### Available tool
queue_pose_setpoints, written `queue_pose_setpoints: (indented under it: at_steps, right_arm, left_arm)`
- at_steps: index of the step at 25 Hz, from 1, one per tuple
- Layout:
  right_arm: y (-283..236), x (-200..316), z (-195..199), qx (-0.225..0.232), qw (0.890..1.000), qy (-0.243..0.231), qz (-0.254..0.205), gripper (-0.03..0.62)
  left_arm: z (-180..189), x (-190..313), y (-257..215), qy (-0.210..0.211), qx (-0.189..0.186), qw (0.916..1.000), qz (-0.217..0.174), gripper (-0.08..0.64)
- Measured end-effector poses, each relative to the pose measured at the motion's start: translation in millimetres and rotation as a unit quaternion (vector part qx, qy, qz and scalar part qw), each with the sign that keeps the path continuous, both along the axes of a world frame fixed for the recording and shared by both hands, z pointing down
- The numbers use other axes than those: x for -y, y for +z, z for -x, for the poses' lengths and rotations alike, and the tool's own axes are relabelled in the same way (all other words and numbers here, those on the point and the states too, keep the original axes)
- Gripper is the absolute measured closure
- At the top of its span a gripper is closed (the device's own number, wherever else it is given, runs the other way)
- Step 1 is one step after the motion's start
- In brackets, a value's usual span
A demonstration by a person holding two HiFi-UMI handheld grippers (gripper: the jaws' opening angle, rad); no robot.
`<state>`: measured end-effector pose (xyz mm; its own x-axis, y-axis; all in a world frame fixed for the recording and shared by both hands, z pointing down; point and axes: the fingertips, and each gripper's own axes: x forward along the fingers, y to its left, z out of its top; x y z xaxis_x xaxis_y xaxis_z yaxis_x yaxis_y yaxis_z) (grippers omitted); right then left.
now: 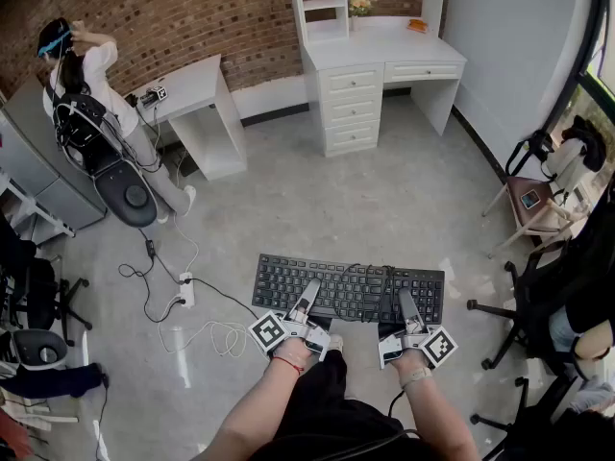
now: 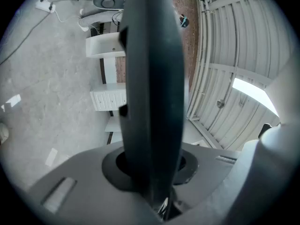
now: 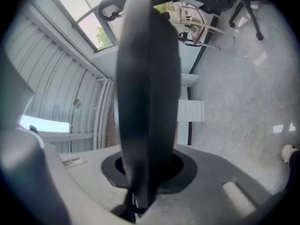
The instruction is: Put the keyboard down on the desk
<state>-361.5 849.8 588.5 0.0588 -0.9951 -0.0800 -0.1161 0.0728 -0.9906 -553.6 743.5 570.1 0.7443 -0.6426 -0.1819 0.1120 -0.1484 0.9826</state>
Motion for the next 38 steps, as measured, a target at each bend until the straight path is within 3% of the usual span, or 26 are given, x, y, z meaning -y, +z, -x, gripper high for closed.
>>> queue_pose_setpoints:
  at_steps: [10, 21, 28, 38]
  right_arm:
    - [-10.1, 110.2, -38.1, -0.010, 1.000, 0.011, -0.006, 0.528]
    - [-4.8, 174.9, -62.6, -0.012, 0.999, 0.031, 0.001, 0.528]
    - [-8.5, 215.1, -95.8, -0.002, 0.999, 0.038, 0.001, 0.528]
    - [-8.6, 310.4, -160.8, 0.006, 1.000, 0.018, 0.000, 0.526]
  left_arm:
    - [-39.9, 113.8, -10.7, 0.010, -0.008, 0.9999, -0.002, 0.483]
    - [-68.4, 186.1, -0.2, 0.029, -0.005, 0.9995, 0.011, 0.483]
    - [-103.9, 229.3, -7.6, 0.036, -0.005, 0.9993, 0.008, 0.483]
    - [-165.8, 316.3, -10.2, 0.018, -0.001, 0.9997, 0.017, 0.483]
